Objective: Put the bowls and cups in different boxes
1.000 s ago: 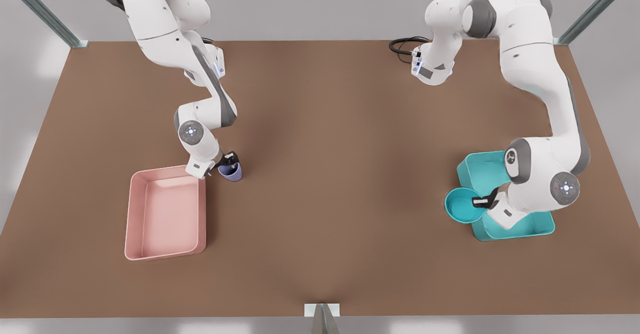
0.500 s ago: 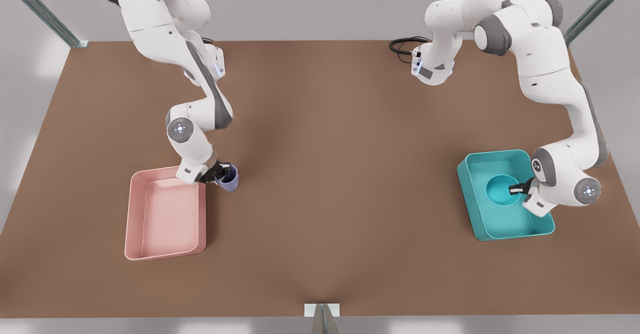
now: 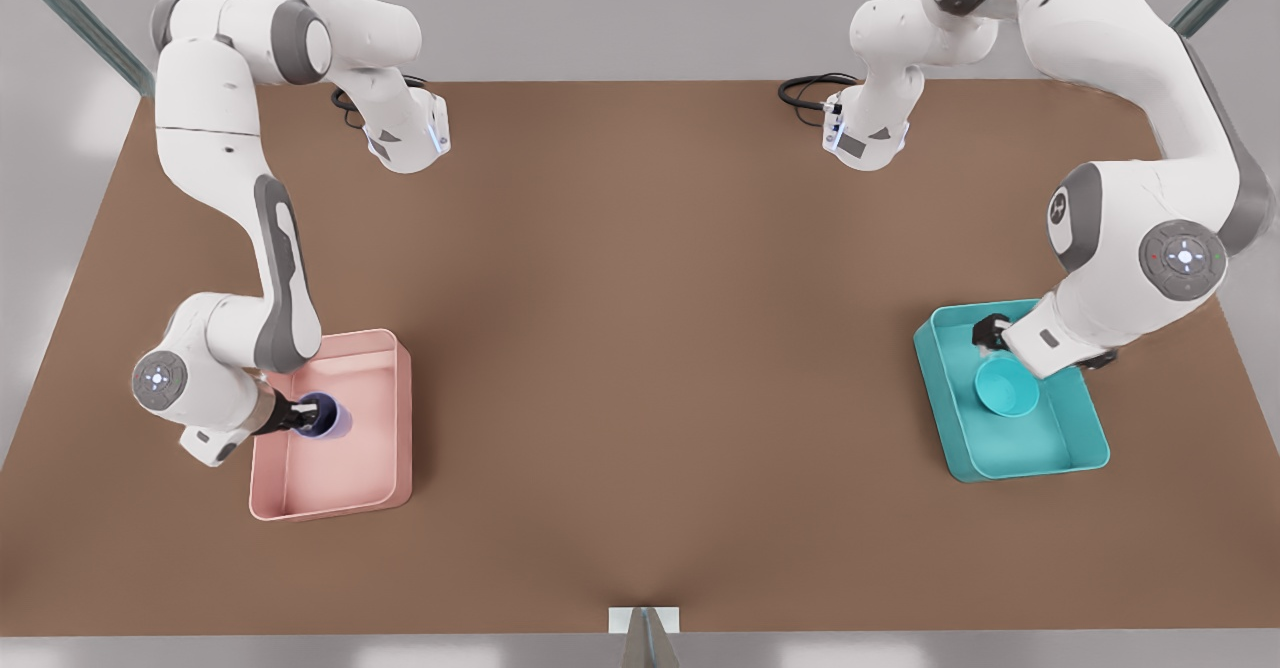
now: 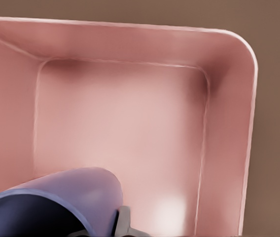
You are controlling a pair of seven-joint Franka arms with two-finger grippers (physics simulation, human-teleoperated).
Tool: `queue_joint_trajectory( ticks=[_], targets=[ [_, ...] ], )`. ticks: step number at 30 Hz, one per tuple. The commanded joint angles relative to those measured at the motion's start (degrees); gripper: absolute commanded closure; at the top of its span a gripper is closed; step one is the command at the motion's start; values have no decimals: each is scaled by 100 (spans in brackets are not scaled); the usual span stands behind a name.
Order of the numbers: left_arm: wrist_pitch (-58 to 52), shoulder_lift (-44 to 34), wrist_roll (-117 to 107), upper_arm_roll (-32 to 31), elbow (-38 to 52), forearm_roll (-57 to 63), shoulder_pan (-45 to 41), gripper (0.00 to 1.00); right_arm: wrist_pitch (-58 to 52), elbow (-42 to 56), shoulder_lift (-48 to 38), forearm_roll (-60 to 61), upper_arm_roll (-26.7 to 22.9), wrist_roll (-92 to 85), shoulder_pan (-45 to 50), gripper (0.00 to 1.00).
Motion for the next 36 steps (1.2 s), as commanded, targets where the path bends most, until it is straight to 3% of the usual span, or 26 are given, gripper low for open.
queue_joint_trajectory(
  ticks=[1, 7, 8, 9, 18, 25, 28, 31, 34, 36],
  targets=[
    [-1133, -179, -984, -191, 67, -20, 45, 0, -224, 135, 212, 124, -7, -1653, -4, 79],
    [-1370, -135, -1081, -384, 296, -214, 36, 0, -119, 171, 433, 132, 1, -1644, 4, 79],
    [-1519, -127, -1090, -385, 296, -214, 53, 0, -119, 171, 441, 132, 1, -1644, 4, 9],
    [-1502, -118, -1081, -385, 296, -206, 54, 0, -110, 171, 433, 124, 1, -1662, -4, 0],
    [-1519, -118, -1055, -376, 296, -214, 80, 0, -198, 145, 248, 97, 19, -1802, -40, 0],
    [-1502, -100, -1055, -358, 287, -408, 194, 0, -1780, 215, -938, 80, 45, -1531, 66, 0],
    [-1502, -100, -1064, -367, 296, -399, 185, 0, -3053, 847, -947, -69, -16, 1219, 469, 0],
    [-1546, -135, -1073, -376, 296, -408, 177, 0, -4636, 2122, -991, -421, -16, 1748, 663, 0],
    [-1546, -144, -1055, -376, 296, -408, 185, 0, -4145, 989, -2318, -518, 63, 1819, 453, 0],
    [-1546, -144, -1046, -376, 287, -417, 185, 0, -4083, 971, -2380, -536, 63, 1810, 461, 0]
  ],
)
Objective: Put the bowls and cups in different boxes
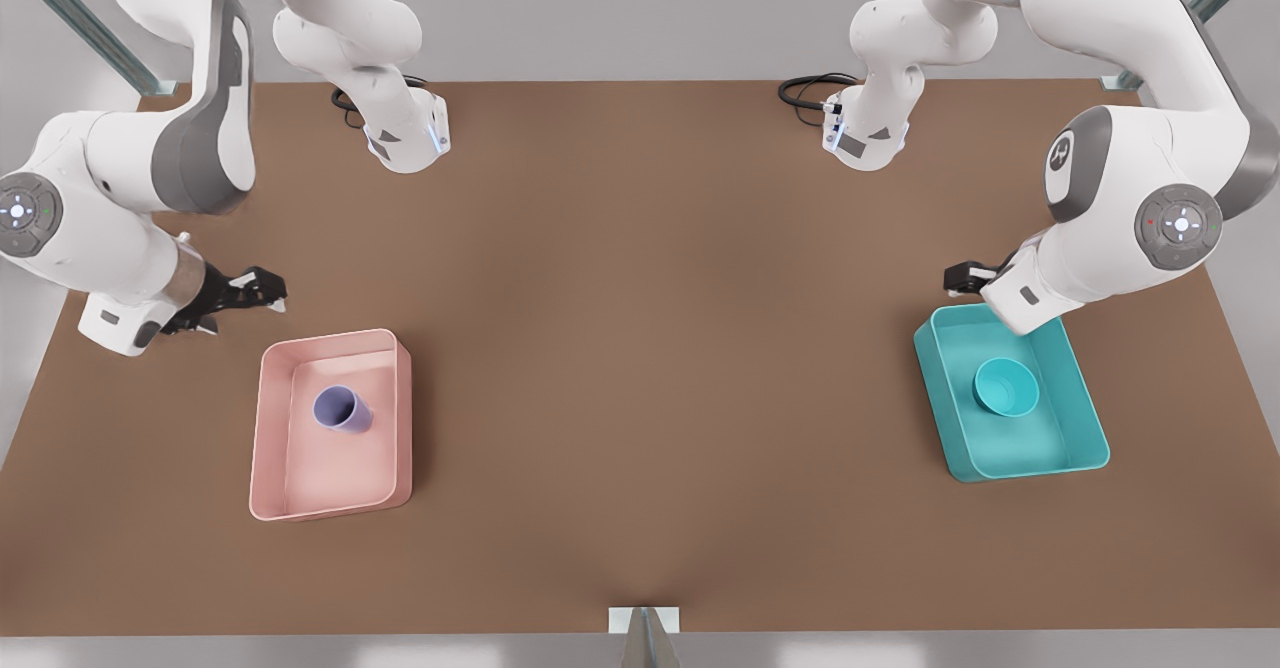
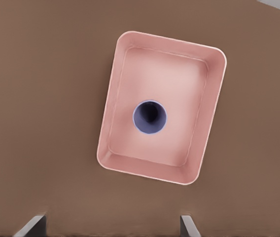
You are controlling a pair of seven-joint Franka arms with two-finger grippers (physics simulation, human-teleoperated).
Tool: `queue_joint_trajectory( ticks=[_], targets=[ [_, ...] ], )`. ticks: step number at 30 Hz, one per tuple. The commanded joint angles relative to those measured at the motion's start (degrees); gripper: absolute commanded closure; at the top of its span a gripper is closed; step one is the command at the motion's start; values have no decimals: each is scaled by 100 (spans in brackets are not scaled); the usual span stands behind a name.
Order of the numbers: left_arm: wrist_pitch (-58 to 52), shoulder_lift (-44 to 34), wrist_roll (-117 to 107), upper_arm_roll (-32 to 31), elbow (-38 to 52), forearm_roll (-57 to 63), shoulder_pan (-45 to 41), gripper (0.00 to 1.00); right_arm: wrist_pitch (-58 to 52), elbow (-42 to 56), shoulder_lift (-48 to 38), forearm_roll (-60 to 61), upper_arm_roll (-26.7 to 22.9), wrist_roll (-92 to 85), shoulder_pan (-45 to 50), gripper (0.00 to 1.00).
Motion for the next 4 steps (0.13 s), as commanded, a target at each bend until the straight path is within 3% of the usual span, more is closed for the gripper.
queue_joint_trajectory(
  ticks=[1, 4],
  targets=[
    [-18, -1, -130, -1, 0, -8, 0, 0, -522, -69, -99, -72, 2, 1707, 13, 0],
    [0, 17, -130, -1, 0, 10, 0, 0, -522, -69, -117, -63, -16, 1698, 13, 0]
  ],
)
